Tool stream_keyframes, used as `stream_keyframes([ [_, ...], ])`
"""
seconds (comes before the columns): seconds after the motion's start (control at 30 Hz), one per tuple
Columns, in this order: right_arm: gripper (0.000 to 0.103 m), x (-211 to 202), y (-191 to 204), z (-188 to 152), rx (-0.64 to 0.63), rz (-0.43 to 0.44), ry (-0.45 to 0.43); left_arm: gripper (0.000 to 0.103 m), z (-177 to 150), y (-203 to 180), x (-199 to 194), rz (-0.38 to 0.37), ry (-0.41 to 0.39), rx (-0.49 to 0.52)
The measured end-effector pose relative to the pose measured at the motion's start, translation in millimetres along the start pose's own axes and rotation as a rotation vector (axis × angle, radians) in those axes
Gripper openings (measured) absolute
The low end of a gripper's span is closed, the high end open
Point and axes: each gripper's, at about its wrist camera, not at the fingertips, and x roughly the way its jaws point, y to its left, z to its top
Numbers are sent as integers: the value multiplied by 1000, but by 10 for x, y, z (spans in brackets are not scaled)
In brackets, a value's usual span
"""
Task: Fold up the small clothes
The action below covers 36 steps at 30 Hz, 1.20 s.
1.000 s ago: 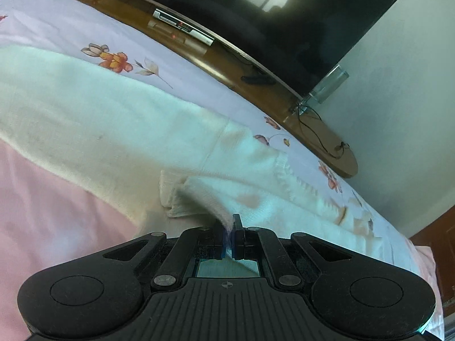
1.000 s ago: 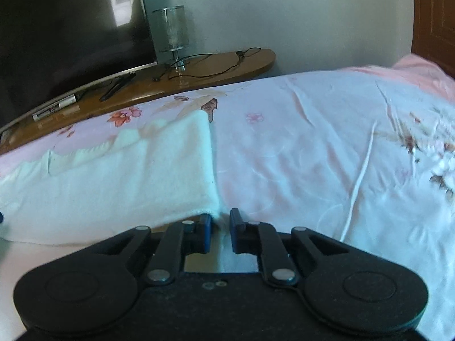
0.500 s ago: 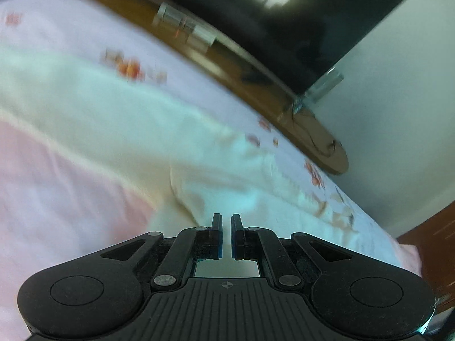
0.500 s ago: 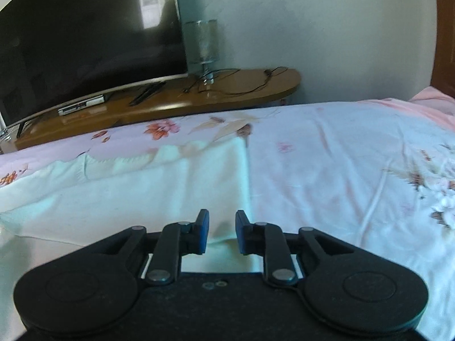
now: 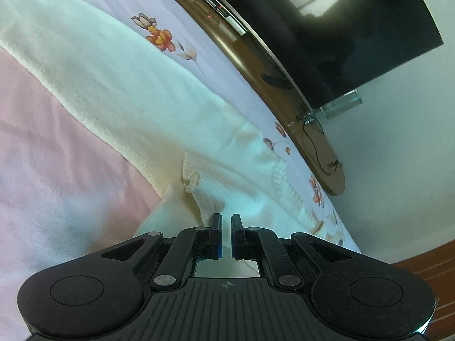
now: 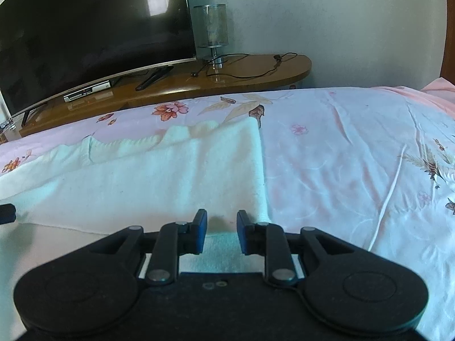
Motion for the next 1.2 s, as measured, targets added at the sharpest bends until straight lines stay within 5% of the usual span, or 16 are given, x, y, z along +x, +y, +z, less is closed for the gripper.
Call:
stream_keyframes([
  [0.17,24,25,2,-1,2,5,7,9,1,34,-8,9,15,-25],
  [0.2,24,25,3,-1,3,7,7,21,-1,34,-27,15,17,-28],
  [0.23,24,24,6,-2,2,8,6,71,-12,33,-72,20,5,-28],
  [0.27,24,26,6,-1,-1,9,7,103,-36,29,-146,22,-37,-23],
  [0.3,24,25,10,-4,-3,12,7,103,-75,0,-243,28,-113,0],
  [0.37,24,26,16,-10,-9,14,8,103,-84,-76,-273,28,-142,73],
  [0.43,24,22,22,-14,-6,17,7,100,-66,-36,-205,8,-104,38],
  [0.53,24,9,38,-12,-10,20,3,68,-59,13,-137,-23,-84,6],
  [0.8,24,-15,30,-33,-12,16,-1,66,-1,-37,57,-27,-114,28],
  [0.87,24,-2,30,-38,-12,13,0,29,50,-66,128,-27,-106,51],
  [0.97,24,16,50,-23,-15,8,-3,10,112,-173,130,-32,-132,100],
  [1.07,24,8,88,-17,-33,-1,-17,7,132,-375,-68,-112,-225,230],
  [1.1,24,35,103,-29,-50,-14,-8,7,124,-390,-60,-86,-236,279],
  [1.2,24,117,102,-88,-63,-19,26,7,197,-95,182,41,-124,180],
])
